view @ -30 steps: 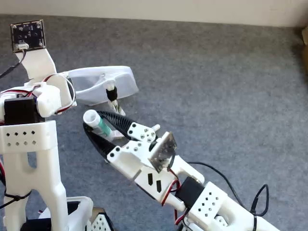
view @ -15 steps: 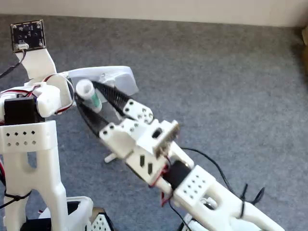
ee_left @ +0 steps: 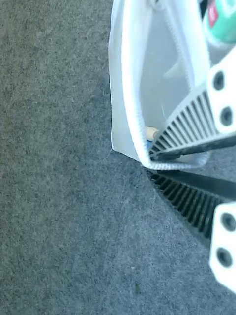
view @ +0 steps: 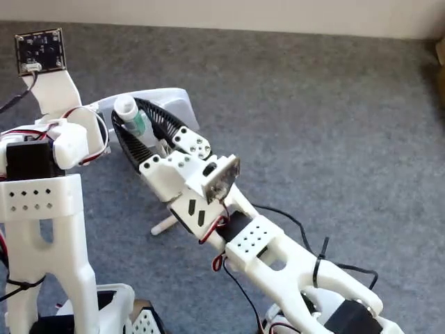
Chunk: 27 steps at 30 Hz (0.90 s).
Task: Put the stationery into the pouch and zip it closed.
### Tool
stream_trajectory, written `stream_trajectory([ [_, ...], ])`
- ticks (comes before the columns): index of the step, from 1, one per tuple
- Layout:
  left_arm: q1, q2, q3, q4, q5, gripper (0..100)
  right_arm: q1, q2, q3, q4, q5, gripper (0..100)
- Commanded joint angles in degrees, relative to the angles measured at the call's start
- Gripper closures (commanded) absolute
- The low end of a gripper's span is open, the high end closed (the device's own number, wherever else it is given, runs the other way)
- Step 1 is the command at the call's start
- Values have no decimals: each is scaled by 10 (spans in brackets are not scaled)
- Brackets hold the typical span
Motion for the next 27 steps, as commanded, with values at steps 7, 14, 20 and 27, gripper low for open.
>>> stream_trajectory([
  [7,-4,26,31,-9,7,992,-18,-13,-99,-23,-2,994],
  [14,-4,26,31,-8,7,992,-15,37,-153,-22,-2,994],
  [20,-4,26,31,-8,7,992,-3,123,-191,-24,-2,994],
  [27,-4,25,31,-5,7,992,10,131,-191,-22,7,993],
])
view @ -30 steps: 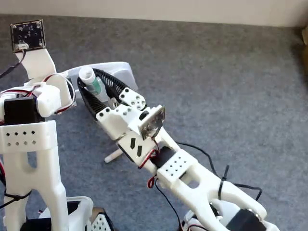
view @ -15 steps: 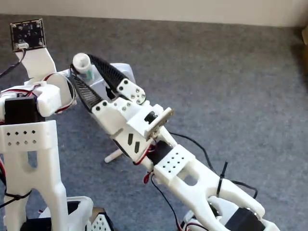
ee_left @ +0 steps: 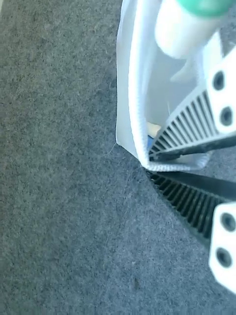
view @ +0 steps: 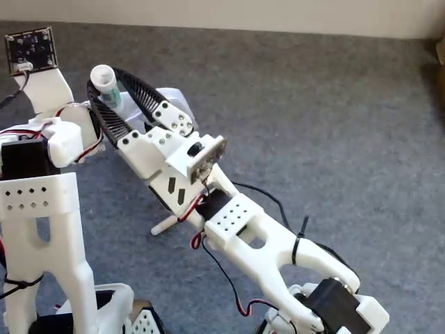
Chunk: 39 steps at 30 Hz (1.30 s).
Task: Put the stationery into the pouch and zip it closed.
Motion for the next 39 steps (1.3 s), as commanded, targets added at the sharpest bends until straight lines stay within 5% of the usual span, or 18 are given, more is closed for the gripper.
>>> stream_trajectory([
  [1,3,24,29,4,6,992,12,2,-27,-2,28,993],
  [5,3,23,29,4,6,992,12,2,-24,-2,100,993],
  [19,2,22,29,4,6,992,9,1,10,-1,104,987],
  [24,2,22,29,5,6,992,7,1,12,6,102,881],
  [32,2,22,29,5,6,992,2,-58,12,114,55,860],
  [39,2,22,29,5,6,992,4,-167,7,321,-23,861],
])
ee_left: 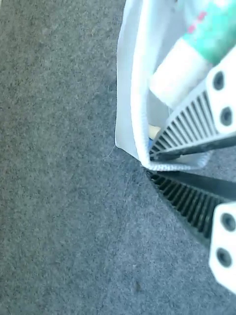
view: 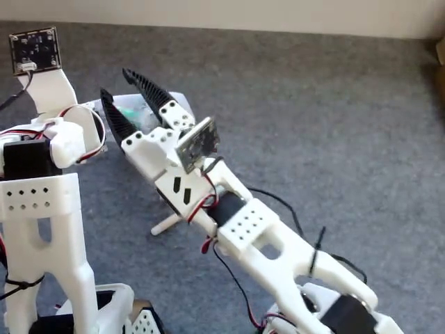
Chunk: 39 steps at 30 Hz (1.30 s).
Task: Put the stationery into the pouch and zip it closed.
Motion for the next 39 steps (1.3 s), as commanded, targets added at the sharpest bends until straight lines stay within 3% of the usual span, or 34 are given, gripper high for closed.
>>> stream_trajectory([
  [1,0,22,29,5,7,992,-2,-60,-7,78,-20,861],
  [19,0,23,29,5,7,992,-2,-22,-31,108,-17,861],
  [31,-24,22,23,1,7,992,77,-22,-241,528,-20,861],
  [37,-24,22,22,0,7,992,119,-22,-263,691,-22,861],
  [39,-24,22,22,0,7,992,133,-22,-262,736,-53,861],
])
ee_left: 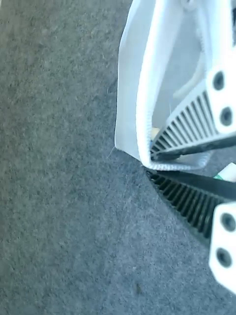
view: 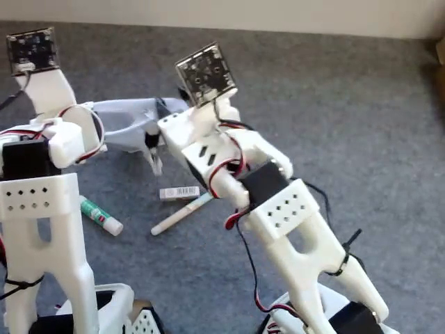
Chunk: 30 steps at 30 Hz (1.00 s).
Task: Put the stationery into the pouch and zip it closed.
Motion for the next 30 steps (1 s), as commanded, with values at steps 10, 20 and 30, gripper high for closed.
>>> stream_trajectory([
  [10,-8,22,22,-1,7,992,58,-2,10,217,-199,861],
  [20,-7,22,22,-1,8,992,57,-22,-11,254,-217,860],
  [30,-6,22,24,-1,8,994,59,-118,-44,257,-217,860],
])
